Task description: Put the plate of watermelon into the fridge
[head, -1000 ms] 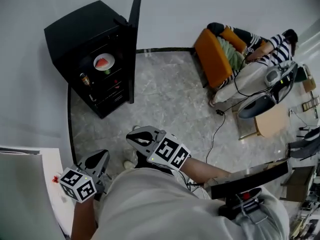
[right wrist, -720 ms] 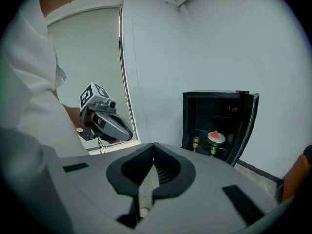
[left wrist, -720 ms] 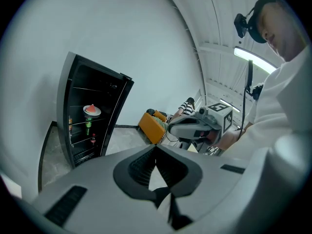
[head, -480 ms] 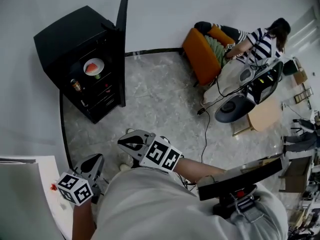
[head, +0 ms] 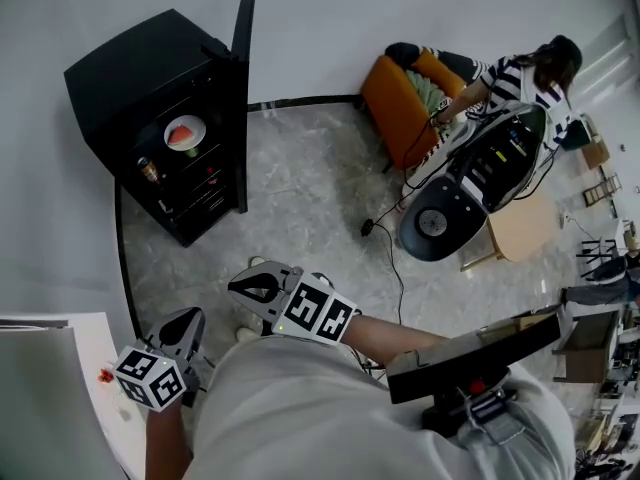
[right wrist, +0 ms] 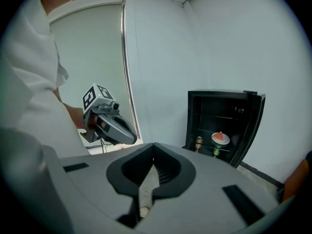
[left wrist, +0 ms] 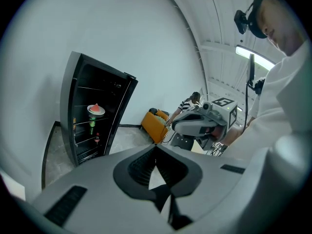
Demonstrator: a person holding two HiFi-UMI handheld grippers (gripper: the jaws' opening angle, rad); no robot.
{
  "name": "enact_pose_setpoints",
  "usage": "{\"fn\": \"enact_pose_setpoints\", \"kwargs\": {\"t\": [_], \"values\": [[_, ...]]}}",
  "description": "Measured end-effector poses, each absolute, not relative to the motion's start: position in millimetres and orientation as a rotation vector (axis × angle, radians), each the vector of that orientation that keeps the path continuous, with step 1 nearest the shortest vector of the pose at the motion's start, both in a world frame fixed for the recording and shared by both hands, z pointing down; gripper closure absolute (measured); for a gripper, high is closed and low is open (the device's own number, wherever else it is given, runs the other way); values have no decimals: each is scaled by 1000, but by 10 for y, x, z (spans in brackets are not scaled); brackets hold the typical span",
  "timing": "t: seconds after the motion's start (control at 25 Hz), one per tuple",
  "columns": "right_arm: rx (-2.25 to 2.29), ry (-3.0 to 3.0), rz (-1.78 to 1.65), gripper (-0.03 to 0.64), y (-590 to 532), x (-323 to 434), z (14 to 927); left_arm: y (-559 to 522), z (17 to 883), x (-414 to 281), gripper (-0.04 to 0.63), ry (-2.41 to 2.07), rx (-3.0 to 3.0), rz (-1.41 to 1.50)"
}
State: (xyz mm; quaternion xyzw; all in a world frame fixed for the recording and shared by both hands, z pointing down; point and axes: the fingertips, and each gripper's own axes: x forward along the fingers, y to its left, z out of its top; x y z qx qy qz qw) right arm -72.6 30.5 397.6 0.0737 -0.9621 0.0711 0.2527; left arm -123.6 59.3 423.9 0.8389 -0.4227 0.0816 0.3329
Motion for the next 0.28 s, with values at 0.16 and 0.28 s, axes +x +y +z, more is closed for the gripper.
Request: {"fn": "enact_pose_setpoints", "kwargs": {"t": [0.16, 0.28], "values": [[192, -2614, 192, 601, 287, -747, 3990, 553, 4263, -1264, 583, -1115, 2183, 210], [194, -2612, 194, 601, 260, -745, 4004, 515, 4273, -1259, 583, -1115, 2186, 213]]}}
